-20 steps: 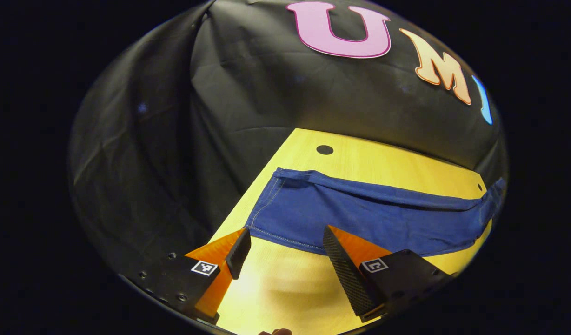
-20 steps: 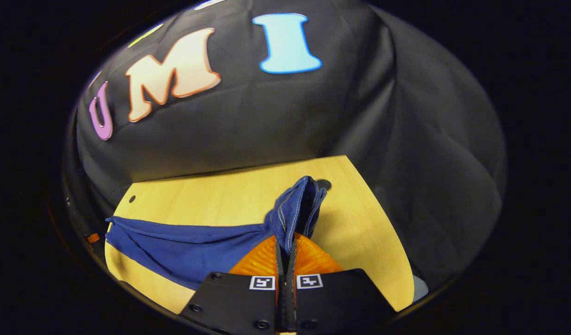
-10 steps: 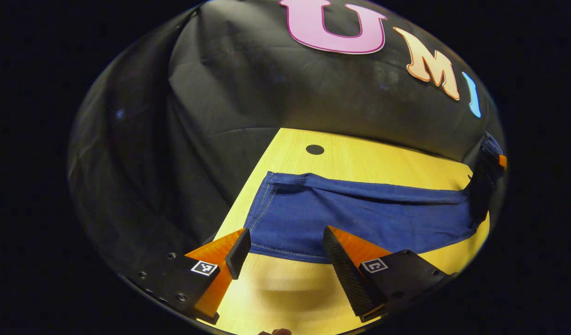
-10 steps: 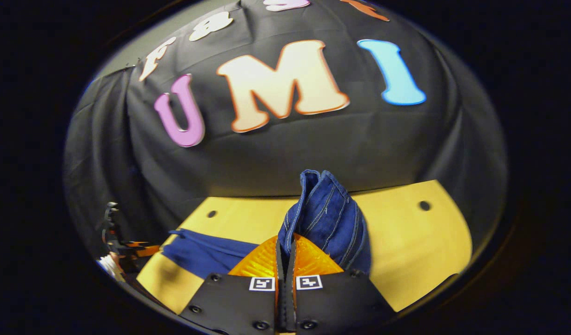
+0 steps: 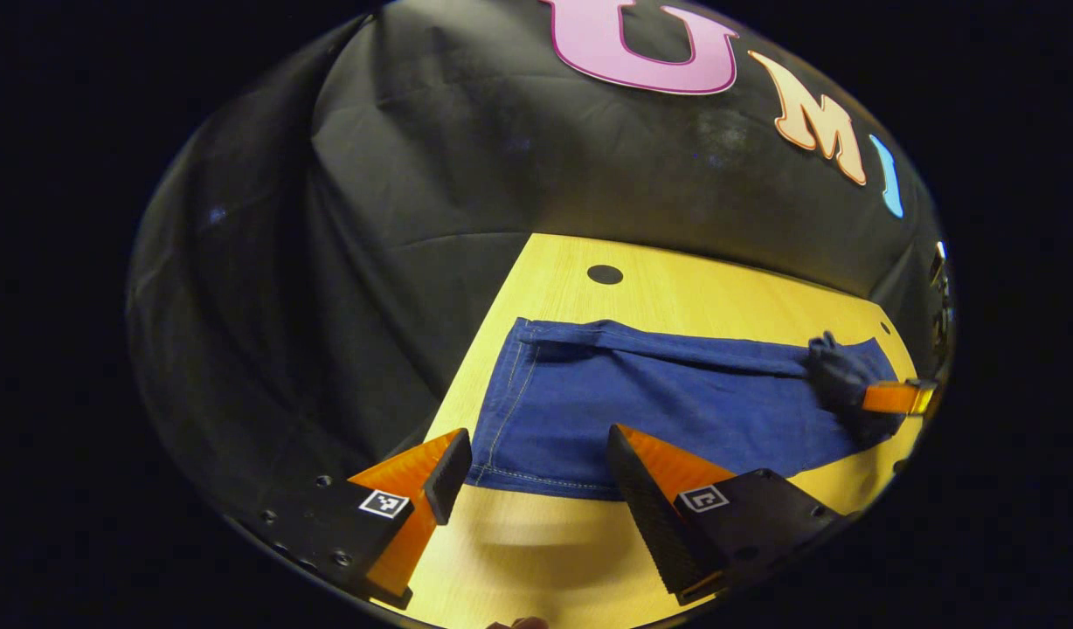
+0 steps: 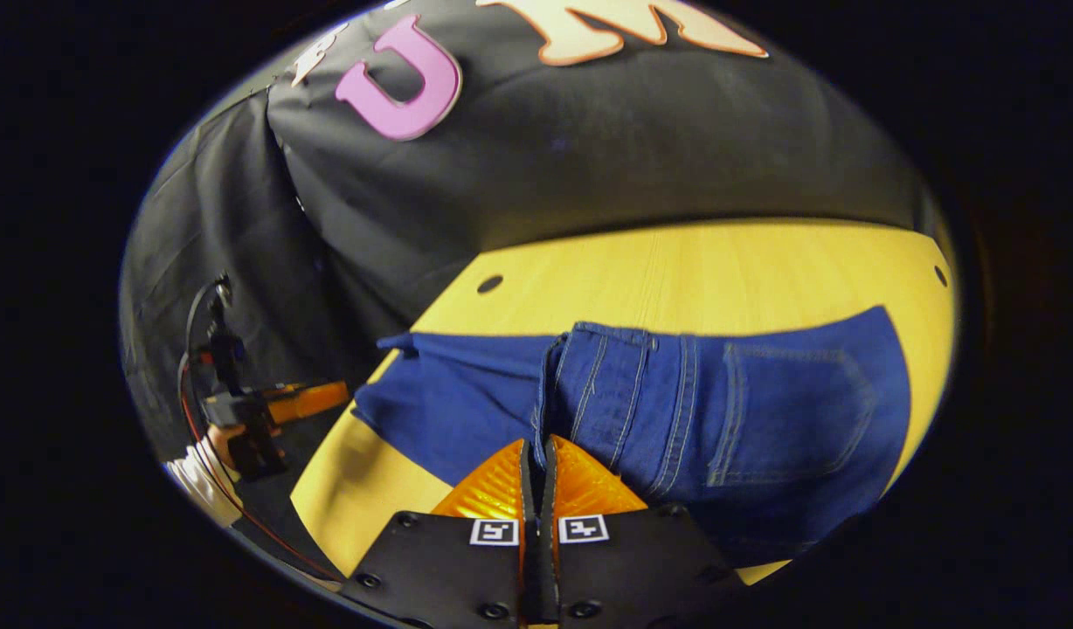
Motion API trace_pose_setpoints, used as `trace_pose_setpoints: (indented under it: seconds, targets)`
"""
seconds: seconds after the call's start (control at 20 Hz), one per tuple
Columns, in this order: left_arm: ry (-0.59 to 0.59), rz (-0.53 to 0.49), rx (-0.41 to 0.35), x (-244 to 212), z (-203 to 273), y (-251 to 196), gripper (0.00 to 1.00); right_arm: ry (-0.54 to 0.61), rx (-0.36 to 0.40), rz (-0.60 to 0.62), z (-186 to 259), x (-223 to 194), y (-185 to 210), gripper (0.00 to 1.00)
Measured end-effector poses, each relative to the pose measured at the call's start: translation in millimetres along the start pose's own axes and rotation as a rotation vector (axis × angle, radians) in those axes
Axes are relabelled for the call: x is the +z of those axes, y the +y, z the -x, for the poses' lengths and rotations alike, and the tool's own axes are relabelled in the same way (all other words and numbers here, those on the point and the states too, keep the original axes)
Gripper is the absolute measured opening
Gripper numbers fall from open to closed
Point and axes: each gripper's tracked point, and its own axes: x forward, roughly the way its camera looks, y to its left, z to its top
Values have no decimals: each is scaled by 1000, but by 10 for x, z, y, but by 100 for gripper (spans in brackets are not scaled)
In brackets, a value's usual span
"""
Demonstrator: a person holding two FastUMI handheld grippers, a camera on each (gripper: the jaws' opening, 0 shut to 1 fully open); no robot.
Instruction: Grasp the waist and the cuffs of the jeans and fold them to make the two legs overlap; first hold the waist and fold one-third of the jeans toward the cuffs, then hold the cuffs and fold the remaining one-third in the same direction to finish folding.
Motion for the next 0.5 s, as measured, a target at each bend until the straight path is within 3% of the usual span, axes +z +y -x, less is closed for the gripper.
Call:
trace_pose_setpoints:
  seconds: [0.25, 0.35, 0.45, 0.5]
  targets:
    - [29, -6, 35, 34, -160, -30, 96, 22, -47, -13, -60, -16, 44, 5]
    - [48, -15, 36, 88, -334, -107, 96, 16, -71, -17, -95, -54, 38, 18]
    - [61, -13, 32, 59, -445, -143, 96, 17, -44, -29, -56, -69, 195, 30]
    - [77, -8, 28, -9, -460, -79, 96, 19, -19, -47, 22, -62, 300, 53]
